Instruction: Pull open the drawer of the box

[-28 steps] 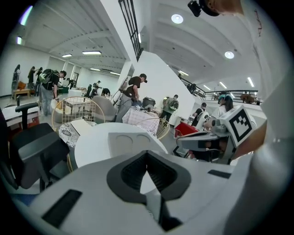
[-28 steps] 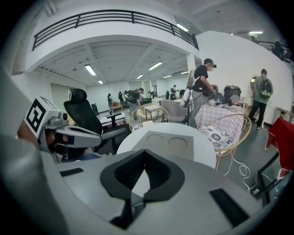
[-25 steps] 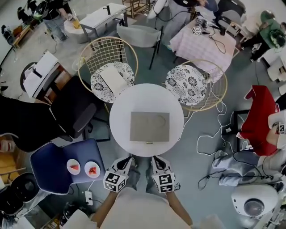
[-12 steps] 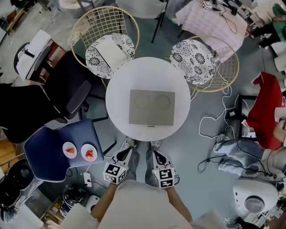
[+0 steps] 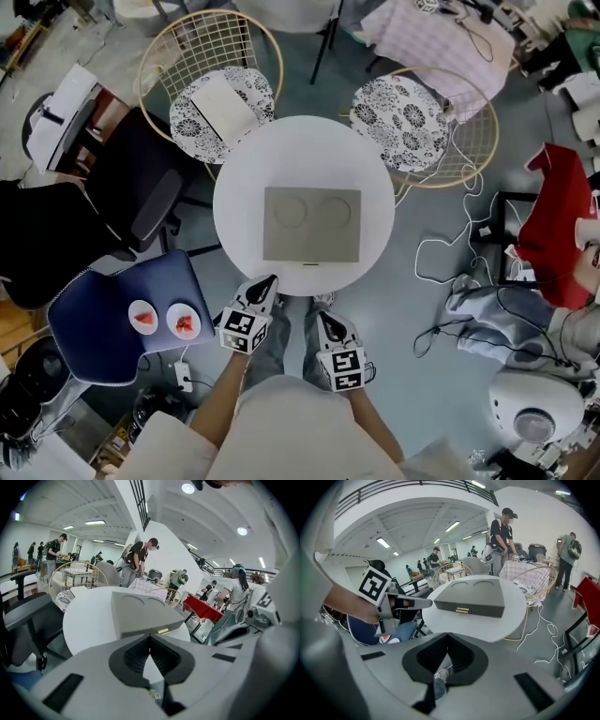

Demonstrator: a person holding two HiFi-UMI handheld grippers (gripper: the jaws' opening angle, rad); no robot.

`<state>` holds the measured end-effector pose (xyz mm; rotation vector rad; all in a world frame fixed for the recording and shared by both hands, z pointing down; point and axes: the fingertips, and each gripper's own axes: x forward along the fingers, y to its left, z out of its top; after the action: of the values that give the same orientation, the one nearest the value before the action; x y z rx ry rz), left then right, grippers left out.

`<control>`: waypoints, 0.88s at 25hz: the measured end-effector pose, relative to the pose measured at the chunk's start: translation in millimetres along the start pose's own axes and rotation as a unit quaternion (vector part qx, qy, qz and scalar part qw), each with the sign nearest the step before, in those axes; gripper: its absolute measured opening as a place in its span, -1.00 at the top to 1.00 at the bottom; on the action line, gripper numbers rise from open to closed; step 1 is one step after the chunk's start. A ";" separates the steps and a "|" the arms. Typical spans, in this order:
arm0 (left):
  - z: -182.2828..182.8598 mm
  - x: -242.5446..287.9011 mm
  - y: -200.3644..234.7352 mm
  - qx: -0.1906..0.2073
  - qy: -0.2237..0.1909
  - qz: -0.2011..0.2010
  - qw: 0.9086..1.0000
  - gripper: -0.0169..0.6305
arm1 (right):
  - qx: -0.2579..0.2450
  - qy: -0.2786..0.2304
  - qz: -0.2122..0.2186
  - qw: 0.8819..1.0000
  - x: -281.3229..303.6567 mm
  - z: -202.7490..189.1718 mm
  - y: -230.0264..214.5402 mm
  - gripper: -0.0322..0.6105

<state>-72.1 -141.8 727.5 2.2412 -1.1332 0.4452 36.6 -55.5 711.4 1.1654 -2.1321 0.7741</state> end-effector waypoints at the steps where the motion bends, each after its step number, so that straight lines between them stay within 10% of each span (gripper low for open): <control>1: 5.4 6.9 4.3 0.005 -0.001 0.000 1.000 0.91 | 0.000 0.000 -0.001 1.000 -0.3 0.1 -0.7 0.85; 17: 46.1 52.2 37.5 0.062 -0.021 -0.001 0.998 0.91 | 0.011 0.001 -0.001 1.000 4.2 -1.3 -3.5 0.85; 22: 45.7 52.4 39.0 0.073 -0.018 0.000 0.997 0.91 | 0.225 -0.028 0.044 0.973 16.3 5.0 -6.7 0.85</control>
<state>-71.7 -221.3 733.4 2.3844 -1.1522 0.5030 34.0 -70.7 721.1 1.3331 -2.1272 1.3294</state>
